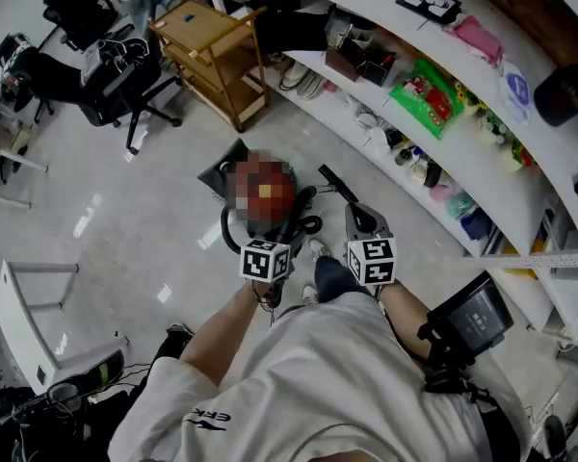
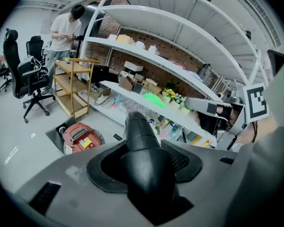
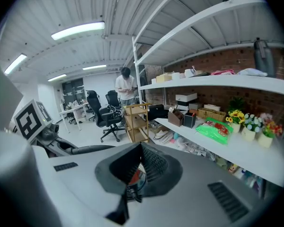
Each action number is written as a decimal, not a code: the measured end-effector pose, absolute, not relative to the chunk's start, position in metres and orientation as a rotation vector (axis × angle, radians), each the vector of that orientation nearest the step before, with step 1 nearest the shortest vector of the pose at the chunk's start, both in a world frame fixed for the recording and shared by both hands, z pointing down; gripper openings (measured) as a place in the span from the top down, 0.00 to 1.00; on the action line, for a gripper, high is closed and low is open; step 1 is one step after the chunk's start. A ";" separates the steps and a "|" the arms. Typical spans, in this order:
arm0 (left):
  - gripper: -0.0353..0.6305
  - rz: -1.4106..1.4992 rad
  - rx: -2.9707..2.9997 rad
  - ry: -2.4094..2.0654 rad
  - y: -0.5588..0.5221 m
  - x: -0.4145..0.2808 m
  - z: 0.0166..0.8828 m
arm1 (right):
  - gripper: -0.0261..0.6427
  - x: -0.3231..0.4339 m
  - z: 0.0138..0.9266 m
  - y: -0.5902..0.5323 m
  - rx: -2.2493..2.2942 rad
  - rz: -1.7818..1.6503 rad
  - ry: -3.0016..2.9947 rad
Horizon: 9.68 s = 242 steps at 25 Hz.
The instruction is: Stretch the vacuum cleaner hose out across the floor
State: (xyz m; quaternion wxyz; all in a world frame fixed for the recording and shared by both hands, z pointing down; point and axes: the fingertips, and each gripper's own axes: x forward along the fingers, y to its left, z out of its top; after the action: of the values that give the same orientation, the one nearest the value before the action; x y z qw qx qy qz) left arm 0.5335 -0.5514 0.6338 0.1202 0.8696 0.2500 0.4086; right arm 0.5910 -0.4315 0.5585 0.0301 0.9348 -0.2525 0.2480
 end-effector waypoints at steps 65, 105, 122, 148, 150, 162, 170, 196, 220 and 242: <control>0.63 1.218 2.498 0.812 -0.259 0.250 0.643 | 0.96 0.320 0.580 -0.177 2.824 0.826 -0.879; 0.63 1.014 2.525 0.625 -0.182 0.021 0.617 | 0.96 0.131 0.570 -0.150 2.635 0.729 -1.217; 0.63 1.022 2.478 0.588 -0.153 -0.076 0.631 | 0.96 0.061 0.577 -0.143 2.565 0.731 -1.270; 0.63 0.745 2.470 -0.013 -0.030 -0.060 0.599 | 0.96 0.082 0.575 -0.049 2.222 0.649 -1.742; 0.63 0.711 2.452 -0.061 -0.019 -0.063 0.598 | 0.96 0.078 0.578 -0.044 2.185 0.646 -1.782; 0.63 0.645 2.346 -0.287 0.008 -0.115 0.600 | 0.96 0.010 0.582 -0.060 1.941 0.636 -1.994; 0.63 0.585 2.325 -0.380 0.010 -0.179 0.602 | 0.96 -0.060 0.580 -0.065 1.825 0.595 -2.054; 0.63 0.501 2.363 -0.294 0.114 -0.345 0.580 | 0.96 -0.236 0.581 0.052 1.731 0.569 -2.019; 0.63 0.498 2.322 -0.360 0.244 -0.309 0.587 | 0.96 -0.230 0.604 0.136 1.482 0.574 -2.157; 0.63 0.528 2.307 -0.397 0.399 -0.270 0.580 | 0.96 -0.184 0.616 0.284 1.451 0.637 -2.191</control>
State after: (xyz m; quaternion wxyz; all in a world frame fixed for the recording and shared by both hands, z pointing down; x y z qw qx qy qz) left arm -0.2698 0.3988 0.5803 0.3627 0.8959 -0.1541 0.2049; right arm -0.1837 0.2841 0.6158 0.2173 0.5237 -0.7909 0.2301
